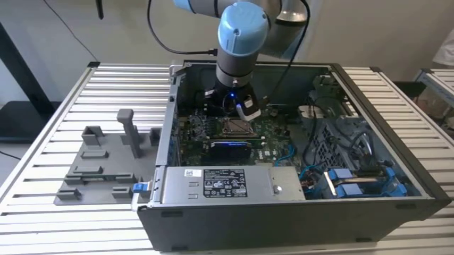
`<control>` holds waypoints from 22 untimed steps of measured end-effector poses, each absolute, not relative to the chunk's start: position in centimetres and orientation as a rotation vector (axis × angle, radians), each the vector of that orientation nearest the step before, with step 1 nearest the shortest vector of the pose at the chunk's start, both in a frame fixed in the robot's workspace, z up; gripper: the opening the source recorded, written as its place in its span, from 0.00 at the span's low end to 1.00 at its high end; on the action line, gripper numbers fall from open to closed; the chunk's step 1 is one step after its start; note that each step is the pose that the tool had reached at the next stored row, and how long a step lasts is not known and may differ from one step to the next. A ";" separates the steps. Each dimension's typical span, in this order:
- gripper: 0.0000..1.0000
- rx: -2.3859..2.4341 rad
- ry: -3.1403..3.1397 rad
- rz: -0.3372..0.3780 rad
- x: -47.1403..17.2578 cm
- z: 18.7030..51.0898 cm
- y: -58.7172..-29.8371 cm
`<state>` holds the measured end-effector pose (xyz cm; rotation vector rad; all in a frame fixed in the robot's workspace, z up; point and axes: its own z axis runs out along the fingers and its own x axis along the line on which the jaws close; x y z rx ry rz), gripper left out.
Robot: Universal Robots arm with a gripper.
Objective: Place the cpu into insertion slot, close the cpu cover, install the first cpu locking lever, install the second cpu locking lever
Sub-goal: 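Install the first cpu locking lever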
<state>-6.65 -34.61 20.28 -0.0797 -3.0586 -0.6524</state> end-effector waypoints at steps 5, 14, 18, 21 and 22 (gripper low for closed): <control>0.11 -0.092 -3.034 -0.637 -6.9 20.2 -34.6; 0.11 -0.093 -3.033 -0.635 -7.0 19.8 -34.7; 0.11 -0.093 -3.033 -0.635 -6.9 19.6 -34.7; 0.11 -0.093 -3.032 -0.634 -6.7 19.5 -34.8; 0.11 -0.093 -3.032 -0.634 -6.6 19.5 -34.8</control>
